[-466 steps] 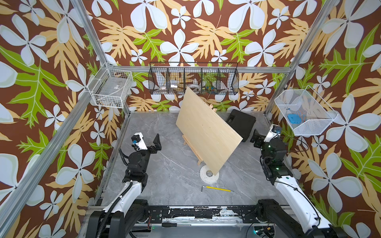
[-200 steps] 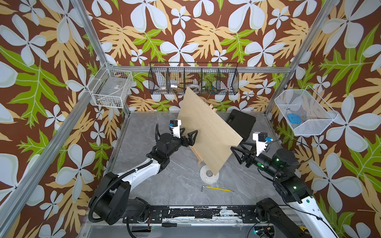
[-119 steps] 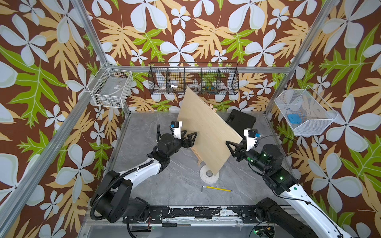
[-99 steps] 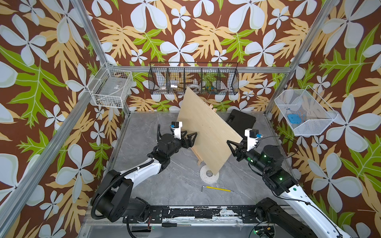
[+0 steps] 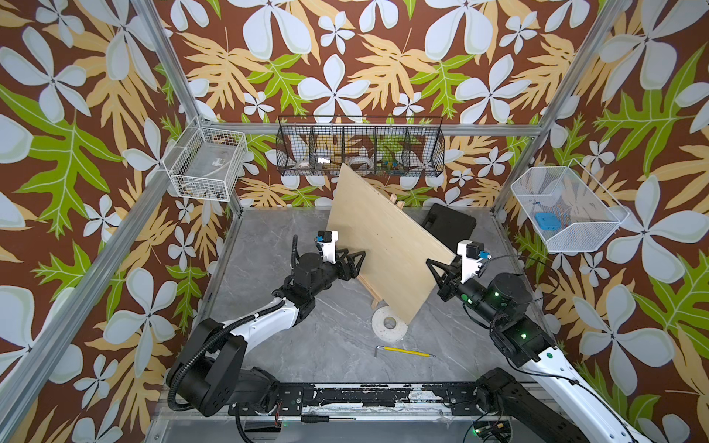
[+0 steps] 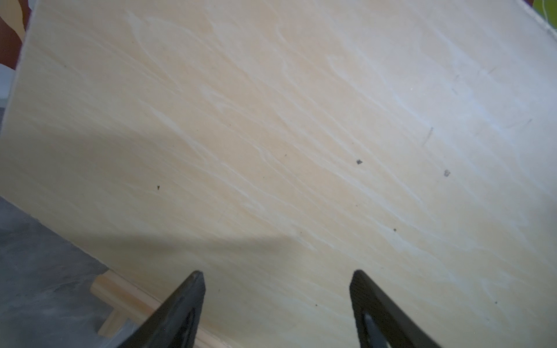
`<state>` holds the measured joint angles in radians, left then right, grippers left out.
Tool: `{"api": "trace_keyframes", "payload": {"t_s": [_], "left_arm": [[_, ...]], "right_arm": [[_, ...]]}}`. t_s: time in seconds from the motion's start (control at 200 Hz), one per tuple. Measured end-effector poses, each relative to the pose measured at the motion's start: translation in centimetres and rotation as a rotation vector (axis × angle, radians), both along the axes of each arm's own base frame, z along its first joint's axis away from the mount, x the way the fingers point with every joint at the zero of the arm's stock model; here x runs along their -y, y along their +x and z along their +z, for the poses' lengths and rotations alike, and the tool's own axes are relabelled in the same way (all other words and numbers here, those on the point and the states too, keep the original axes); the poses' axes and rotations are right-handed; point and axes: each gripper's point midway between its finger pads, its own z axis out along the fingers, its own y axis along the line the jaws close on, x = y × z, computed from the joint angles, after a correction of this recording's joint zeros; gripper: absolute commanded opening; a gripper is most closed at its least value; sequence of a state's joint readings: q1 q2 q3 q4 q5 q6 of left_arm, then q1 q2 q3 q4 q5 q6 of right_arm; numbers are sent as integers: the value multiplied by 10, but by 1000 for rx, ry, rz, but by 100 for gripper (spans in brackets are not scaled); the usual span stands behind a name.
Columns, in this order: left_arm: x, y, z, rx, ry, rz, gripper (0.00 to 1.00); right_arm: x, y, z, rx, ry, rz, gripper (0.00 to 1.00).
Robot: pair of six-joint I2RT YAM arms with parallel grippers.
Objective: Disassemble the easel
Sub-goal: Pick up.
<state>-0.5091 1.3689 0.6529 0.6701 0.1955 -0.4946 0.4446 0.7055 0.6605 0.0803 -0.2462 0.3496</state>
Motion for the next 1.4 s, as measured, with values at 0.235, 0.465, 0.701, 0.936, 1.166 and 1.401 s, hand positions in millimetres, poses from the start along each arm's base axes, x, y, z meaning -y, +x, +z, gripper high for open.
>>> {"api": "trace_keyframes", "payload": {"t_s": [0.235, 0.465, 0.701, 0.936, 1.166, 1.401], "left_arm": [[-8, -9, 5, 1, -25, 17, 80], [-20, -9, 2, -46, -83, 73, 81], [-34, -14, -16, -135, -161, 121, 82], [-41, -23, -34, -222, -255, 145, 82], [-48, -33, -58, -314, -352, 173, 84], [-57, -37, -75, -365, -433, 225, 86]], "right_arm": [[-1, -5, 8, 32, -5, 21, 0], [1, -10, 33, 101, 32, 19, 0], [3, -12, 59, 153, 93, 17, 0], [4, -14, 78, 189, 165, 23, 0], [4, -14, 86, 214, 207, 26, 0], [7, -9, 84, 215, 269, 3, 0]]}}
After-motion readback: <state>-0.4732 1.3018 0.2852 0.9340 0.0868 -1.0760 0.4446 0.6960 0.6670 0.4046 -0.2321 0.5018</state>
